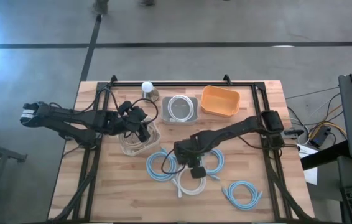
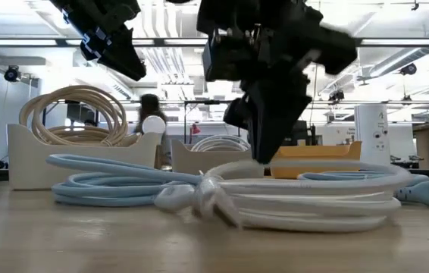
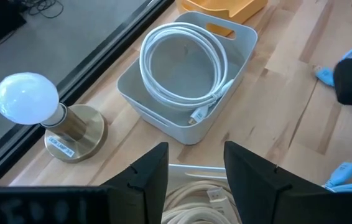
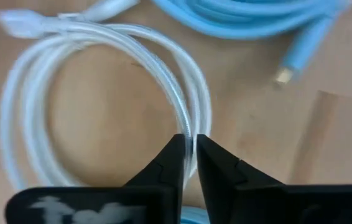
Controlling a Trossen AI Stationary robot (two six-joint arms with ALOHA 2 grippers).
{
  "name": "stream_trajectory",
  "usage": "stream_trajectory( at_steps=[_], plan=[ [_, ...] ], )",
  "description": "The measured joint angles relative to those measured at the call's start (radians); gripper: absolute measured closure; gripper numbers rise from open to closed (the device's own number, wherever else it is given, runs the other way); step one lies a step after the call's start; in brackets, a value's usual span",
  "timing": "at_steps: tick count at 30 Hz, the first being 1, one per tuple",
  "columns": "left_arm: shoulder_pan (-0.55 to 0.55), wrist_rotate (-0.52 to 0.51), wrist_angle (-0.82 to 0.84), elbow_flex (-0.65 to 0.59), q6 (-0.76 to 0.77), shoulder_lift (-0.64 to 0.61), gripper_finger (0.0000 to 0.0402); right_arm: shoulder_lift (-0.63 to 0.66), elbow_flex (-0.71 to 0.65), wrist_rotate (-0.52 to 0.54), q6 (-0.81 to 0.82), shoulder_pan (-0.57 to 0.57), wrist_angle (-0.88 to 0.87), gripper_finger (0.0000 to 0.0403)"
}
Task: Sort HDMI cables
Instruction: Put the white HDMI cable into the gray bin
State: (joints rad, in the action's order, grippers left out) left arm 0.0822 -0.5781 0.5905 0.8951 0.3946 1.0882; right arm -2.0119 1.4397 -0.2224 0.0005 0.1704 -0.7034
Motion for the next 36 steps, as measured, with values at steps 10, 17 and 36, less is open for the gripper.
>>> stream_trajectory(
  at_steps=[10, 17, 36],
  plan=[
    [0.000, 0.000, -0.004, 0.000, 0.002, 0.000, 0.0241, -0.001, -0.007, -0.017, 0.024, 0.015, 0.003, 0.0302],
    [0.000, 0.000, -0.004, 0.000, 0.002, 0.000, 0.0241, -0.062, -0.015, 0.035, 0.029, 0.030, 0.017, 0.0266],
    [0.000, 0.000, -0.007, 0.000, 0.002, 0.000, 0.0241, -0.076, 0.001, 0.174, 0.057, 0.034, 0.037, 0.0381]
  ],
)
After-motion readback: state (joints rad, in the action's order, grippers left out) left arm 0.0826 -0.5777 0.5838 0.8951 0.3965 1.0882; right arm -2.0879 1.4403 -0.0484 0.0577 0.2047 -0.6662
